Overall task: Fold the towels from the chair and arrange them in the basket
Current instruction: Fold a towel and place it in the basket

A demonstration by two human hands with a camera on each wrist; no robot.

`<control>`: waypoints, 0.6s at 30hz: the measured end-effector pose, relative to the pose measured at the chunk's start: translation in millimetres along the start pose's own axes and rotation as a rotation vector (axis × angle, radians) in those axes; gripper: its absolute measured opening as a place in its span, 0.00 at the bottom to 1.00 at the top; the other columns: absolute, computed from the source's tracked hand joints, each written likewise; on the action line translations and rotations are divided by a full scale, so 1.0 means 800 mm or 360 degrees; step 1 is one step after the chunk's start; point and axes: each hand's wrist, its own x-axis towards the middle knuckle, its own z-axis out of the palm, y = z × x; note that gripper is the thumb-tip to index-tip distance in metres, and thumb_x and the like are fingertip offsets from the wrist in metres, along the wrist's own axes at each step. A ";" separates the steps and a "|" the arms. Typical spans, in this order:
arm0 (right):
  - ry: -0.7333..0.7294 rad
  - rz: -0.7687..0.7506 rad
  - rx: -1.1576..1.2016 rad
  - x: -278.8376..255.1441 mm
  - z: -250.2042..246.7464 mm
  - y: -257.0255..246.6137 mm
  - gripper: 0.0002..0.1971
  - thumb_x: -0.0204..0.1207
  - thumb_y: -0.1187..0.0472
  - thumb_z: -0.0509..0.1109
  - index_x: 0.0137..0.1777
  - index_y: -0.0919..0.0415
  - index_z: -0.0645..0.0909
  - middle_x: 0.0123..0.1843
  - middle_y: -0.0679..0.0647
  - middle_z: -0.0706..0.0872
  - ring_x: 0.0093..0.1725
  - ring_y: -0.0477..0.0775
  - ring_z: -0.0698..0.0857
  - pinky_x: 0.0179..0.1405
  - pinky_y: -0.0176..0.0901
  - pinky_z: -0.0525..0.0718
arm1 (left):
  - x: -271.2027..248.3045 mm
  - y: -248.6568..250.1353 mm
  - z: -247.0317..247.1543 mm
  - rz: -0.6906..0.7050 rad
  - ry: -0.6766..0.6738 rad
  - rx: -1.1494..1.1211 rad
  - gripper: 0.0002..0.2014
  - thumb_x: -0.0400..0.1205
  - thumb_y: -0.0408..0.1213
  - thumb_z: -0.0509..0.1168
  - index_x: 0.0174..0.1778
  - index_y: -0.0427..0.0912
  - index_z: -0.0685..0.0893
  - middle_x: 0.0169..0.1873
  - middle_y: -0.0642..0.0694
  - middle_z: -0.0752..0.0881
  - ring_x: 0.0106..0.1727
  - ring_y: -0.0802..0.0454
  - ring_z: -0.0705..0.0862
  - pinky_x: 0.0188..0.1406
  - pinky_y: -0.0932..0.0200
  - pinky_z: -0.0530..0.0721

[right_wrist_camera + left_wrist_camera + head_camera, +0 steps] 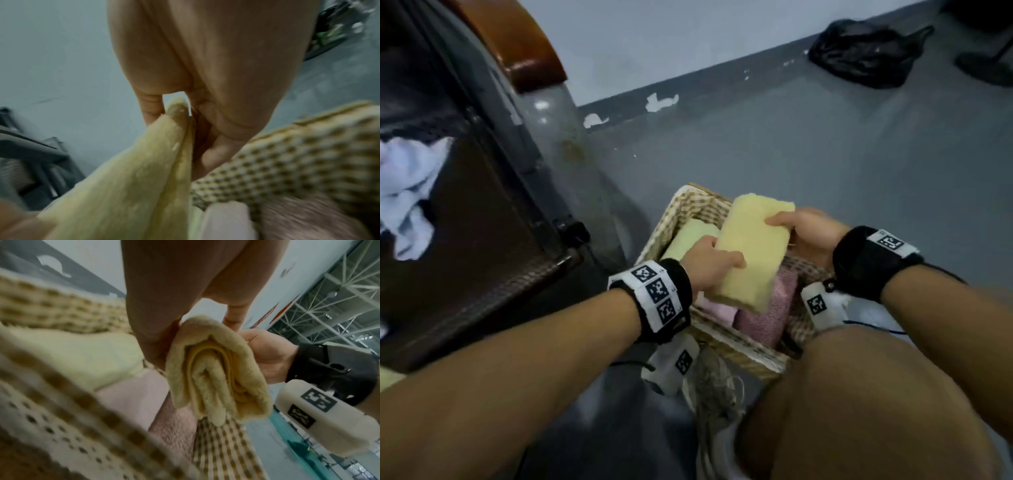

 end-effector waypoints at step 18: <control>0.0158 0.0135 -0.1304 0.071 -0.022 0.117 0.10 0.77 0.52 0.74 0.45 0.58 0.81 0.38 0.52 0.83 0.41 0.57 0.84 0.33 0.45 0.79 | 0.095 -0.073 0.083 -0.0336 -0.0159 0.0803 0.20 0.82 0.42 0.67 0.65 0.33 0.81 0.57 0.38 0.85 0.57 0.39 0.83 0.57 0.49 0.83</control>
